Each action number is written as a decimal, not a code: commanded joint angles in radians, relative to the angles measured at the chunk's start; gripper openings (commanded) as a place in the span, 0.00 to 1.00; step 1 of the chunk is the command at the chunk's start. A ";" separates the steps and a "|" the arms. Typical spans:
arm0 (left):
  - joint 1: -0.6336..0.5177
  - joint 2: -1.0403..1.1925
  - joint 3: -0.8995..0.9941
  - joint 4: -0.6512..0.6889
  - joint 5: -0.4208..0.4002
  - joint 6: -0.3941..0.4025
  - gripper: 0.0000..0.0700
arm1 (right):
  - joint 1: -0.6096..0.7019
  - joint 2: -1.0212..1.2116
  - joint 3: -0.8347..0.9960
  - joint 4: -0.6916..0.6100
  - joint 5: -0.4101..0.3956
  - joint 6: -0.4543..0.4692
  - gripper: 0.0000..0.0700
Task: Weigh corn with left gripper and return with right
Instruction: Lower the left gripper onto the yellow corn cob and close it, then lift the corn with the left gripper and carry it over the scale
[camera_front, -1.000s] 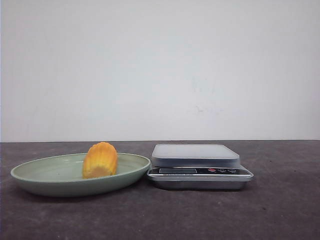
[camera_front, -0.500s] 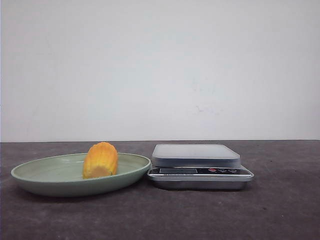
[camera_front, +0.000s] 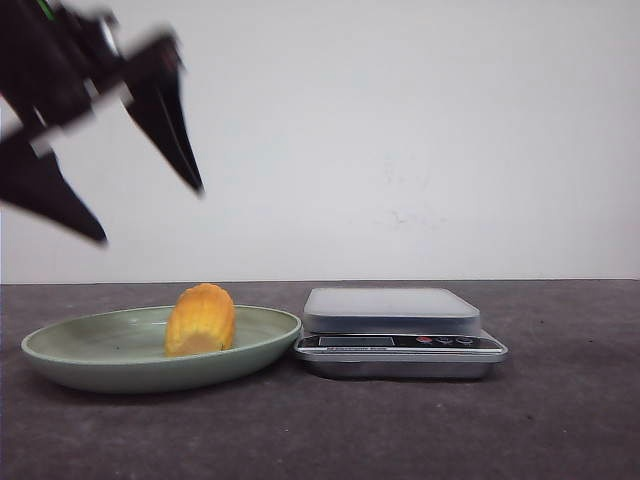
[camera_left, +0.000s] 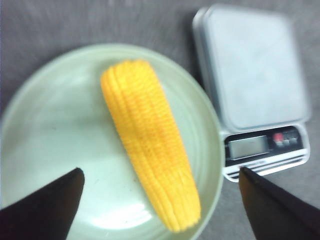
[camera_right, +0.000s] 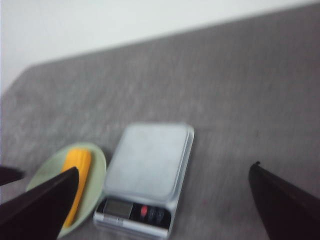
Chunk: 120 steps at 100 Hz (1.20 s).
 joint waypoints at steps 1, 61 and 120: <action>-0.016 0.061 0.014 0.035 -0.002 -0.043 0.84 | 0.014 0.008 0.011 -0.016 -0.002 0.002 1.00; -0.064 0.266 0.035 0.101 0.100 0.003 0.00 | 0.054 -0.001 0.011 -0.101 -0.001 -0.103 1.00; -0.130 0.138 0.525 0.111 0.149 0.003 0.00 | 0.132 0.000 0.011 -0.135 0.009 -0.142 1.00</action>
